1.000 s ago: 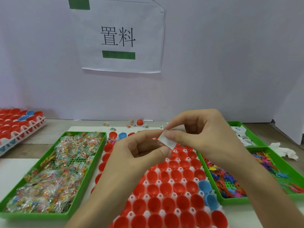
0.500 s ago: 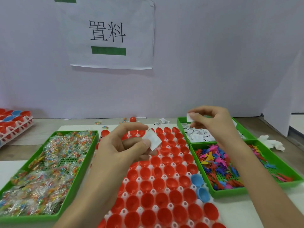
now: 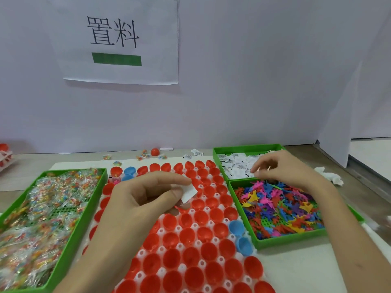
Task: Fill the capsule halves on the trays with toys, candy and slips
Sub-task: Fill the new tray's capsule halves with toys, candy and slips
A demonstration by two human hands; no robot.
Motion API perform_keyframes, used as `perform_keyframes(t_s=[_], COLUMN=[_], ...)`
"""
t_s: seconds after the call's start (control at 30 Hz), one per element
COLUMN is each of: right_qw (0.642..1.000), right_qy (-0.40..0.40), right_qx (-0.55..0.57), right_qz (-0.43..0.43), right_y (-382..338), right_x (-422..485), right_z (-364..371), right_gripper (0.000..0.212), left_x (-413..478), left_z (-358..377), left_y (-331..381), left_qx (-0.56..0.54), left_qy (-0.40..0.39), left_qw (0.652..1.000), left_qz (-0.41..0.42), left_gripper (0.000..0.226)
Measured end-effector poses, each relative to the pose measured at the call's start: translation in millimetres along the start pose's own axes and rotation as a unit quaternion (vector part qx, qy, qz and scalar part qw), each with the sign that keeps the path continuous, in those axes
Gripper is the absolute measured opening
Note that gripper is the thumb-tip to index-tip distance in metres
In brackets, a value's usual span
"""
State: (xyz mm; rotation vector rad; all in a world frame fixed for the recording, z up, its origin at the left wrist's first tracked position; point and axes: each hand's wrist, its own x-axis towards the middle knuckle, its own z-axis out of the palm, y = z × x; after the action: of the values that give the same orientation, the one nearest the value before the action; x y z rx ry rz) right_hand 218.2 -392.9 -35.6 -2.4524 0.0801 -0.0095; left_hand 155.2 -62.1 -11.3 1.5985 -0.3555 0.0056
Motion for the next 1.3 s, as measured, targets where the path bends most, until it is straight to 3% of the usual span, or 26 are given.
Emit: perform_keyframes(t_s=[0.07, 0.33, 0.53, 0.77, 0.93, 1.07, 1.17, 1.23, 1.3], right_qw=[0.995, 0.992, 0.970, 0.988, 0.995, 0.985, 0.927, 0.898, 0.895], right_qy=[-0.090, -0.114, -0.225, -0.144, -0.070, -0.057, -0.109, -0.130, -0.122], right_qx=[-0.049, -0.053, -0.096, -0.059, -0.056, 0.093, 0.280, 0.333, 0.337], right_qz=[-0.002, -0.018, -0.002, -0.019, -0.042, -0.132, -0.223, -0.256, -0.265], right_y=[-5, -6, -14, -16, -24, -57, -94, -115, -132], right_x=[-2, 1, 2, 1, -5, -21, -39, -49, -56], right_z=[3, 15, 25, 20, 10, 5, 12, 21, 33], right_gripper=[0.013, 0.013, 0.021, 0.001, 0.007, 0.007, 0.015, 0.014, 0.010], left_x=[0, 2, 3, 4, 3, 1, -1, -1, -2], left_z=[1, -3, -5, -6, -6, -4, -1, 0, 0], left_y=[-1, 2, 1, 2, 1, 3, 3, 5, 7], left_qx=[-0.003, -0.030, -0.029, -0.029, -0.022, -0.019, -0.019, -0.021, -0.033], left_qy=[-0.004, 0.001, 0.005, 0.002, -0.002, 0.006, 0.028, 0.049, 0.070], left_qw=[1.000, 1.000, 1.000, 1.000, 1.000, 1.000, 0.999, 0.997, 0.994], left_qz=[-0.002, -0.007, -0.005, -0.009, -0.009, 0.006, 0.032, 0.058, 0.078], left_gripper=[0.024, 0.022, 0.024, 0.022, 0.023, 0.026, 0.021, 0.020, 0.021])
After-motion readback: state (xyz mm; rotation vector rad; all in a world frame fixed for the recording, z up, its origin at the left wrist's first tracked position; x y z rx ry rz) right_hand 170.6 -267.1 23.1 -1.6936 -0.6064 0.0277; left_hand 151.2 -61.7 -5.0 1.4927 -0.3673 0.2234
